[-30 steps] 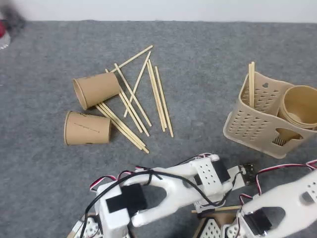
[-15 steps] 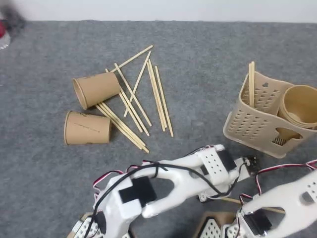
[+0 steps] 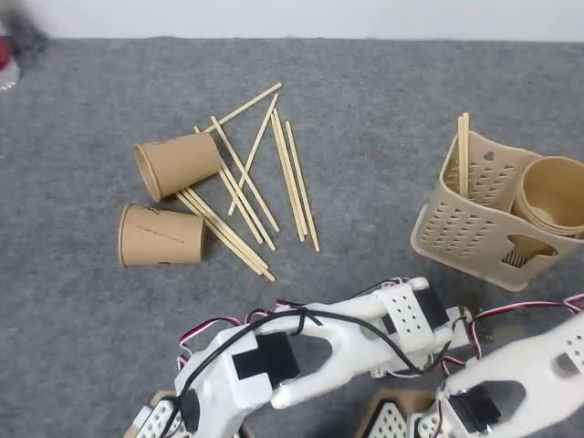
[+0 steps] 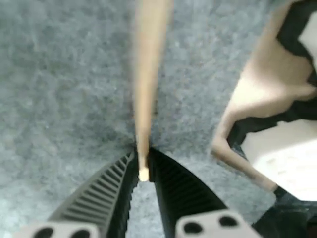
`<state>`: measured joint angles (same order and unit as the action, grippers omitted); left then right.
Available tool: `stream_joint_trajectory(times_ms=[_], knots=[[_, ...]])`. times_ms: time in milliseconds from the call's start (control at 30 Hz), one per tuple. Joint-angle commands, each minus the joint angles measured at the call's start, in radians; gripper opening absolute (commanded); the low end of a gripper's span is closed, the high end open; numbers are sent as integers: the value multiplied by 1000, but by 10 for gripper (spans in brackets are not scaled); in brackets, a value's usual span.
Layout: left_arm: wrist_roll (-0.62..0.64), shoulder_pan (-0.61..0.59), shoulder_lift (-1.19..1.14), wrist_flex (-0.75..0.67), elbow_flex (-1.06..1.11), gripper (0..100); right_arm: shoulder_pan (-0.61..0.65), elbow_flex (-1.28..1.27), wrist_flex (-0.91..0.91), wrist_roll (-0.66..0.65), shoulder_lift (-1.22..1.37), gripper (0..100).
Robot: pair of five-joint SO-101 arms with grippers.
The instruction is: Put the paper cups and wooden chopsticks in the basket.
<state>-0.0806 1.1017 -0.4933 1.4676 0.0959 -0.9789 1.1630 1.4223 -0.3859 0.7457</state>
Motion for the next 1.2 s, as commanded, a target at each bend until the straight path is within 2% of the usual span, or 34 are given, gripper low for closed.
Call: stream_joint_trajectory(times_ms=[0,300,467,800,900,1167], knots=[[-51,-6,11,38,-35,14,-4,74,-12,0,-24,204],[-87,-72,11,138,-131,13,-7,249,64,57,-24,204],[-91,-112,11,203,-174,12,-10,264,67,97,-24,204],[-97,-347,52,290,-377,11,8,269,157,118,-24,204],[-137,-334,164,290,-380,11,16,269,194,118,-24,204],[-140,-209,539,292,-259,11,27,269,203,121,-24,204]])
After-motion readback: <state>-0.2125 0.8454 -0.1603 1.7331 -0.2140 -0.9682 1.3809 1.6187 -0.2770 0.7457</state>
